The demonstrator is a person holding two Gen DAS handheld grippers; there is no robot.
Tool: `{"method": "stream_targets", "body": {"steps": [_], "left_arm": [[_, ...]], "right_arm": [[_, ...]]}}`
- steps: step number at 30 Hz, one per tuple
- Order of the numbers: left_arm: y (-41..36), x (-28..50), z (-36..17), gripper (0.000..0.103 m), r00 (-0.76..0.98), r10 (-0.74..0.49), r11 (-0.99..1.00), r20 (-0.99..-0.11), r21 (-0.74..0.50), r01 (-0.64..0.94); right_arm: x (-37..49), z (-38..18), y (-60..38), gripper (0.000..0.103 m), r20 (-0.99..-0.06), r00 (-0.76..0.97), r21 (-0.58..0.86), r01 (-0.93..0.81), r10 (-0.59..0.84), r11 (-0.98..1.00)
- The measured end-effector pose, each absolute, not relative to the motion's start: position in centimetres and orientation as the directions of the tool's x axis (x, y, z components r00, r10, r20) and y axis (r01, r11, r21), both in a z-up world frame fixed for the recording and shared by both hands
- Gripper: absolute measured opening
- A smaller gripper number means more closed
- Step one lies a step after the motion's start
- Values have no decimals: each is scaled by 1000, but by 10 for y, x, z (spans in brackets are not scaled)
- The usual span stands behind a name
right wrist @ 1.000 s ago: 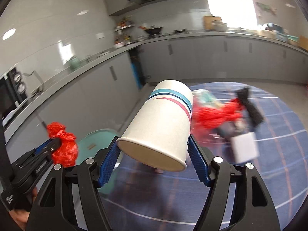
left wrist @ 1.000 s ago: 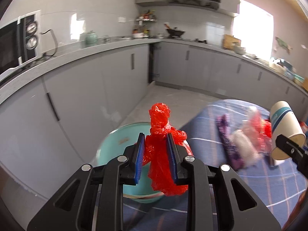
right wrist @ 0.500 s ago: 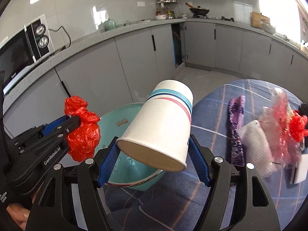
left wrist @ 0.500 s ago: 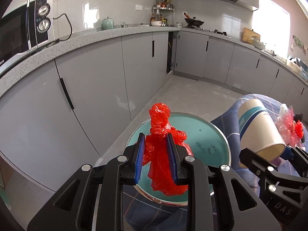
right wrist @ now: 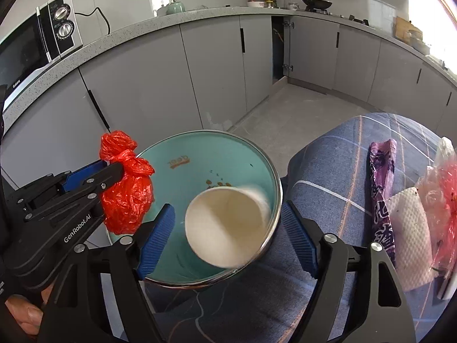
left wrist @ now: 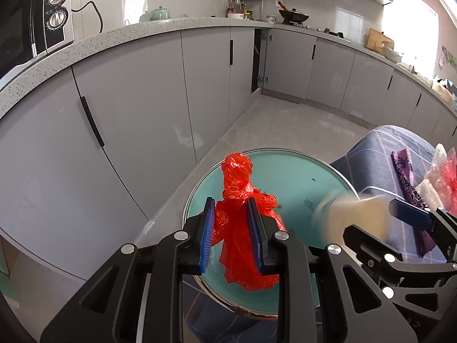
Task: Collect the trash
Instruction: 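Drop the red bag into the teal bucket with the left gripper while the right drops the paper cup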
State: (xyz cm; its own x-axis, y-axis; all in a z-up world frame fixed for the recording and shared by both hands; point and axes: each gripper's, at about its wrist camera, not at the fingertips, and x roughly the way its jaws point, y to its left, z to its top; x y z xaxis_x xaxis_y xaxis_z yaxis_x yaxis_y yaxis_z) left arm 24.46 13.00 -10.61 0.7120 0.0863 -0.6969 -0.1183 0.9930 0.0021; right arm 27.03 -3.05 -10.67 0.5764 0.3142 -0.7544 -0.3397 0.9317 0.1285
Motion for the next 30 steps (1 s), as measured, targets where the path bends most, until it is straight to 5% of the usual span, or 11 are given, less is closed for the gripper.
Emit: {"method": "stream_targets", "body": {"steps": [4,8,11,14,20,30], "left_arm": [[128,247,-106,30,709,95,992,-699,8,-125],[121,243,-102,56,720,127,990,-682,44,-134],[116,240,-97,63,727,141,989,-672,57,-138],[109,234,-90,82,736,157,987,-659,75,-144],[94,224,-74,97,756,170,985,-633,85,-150],[59,208,-60,98,772,127,992,-622,87,-93]], "right_arm": [[270,-103,-44,81,-748,587,147,-309,310,939],[261,-93,-59,84,-728,616,159,-276,302,948],[252,-85,-75,84,-710,639,185,-234,295,954],[242,-76,-90,84,-690,674,186,-187,263,965],[224,-65,-115,84,-667,710,192,-130,227,973],[188,-53,-160,84,-627,765,195,-30,148,980]]}}
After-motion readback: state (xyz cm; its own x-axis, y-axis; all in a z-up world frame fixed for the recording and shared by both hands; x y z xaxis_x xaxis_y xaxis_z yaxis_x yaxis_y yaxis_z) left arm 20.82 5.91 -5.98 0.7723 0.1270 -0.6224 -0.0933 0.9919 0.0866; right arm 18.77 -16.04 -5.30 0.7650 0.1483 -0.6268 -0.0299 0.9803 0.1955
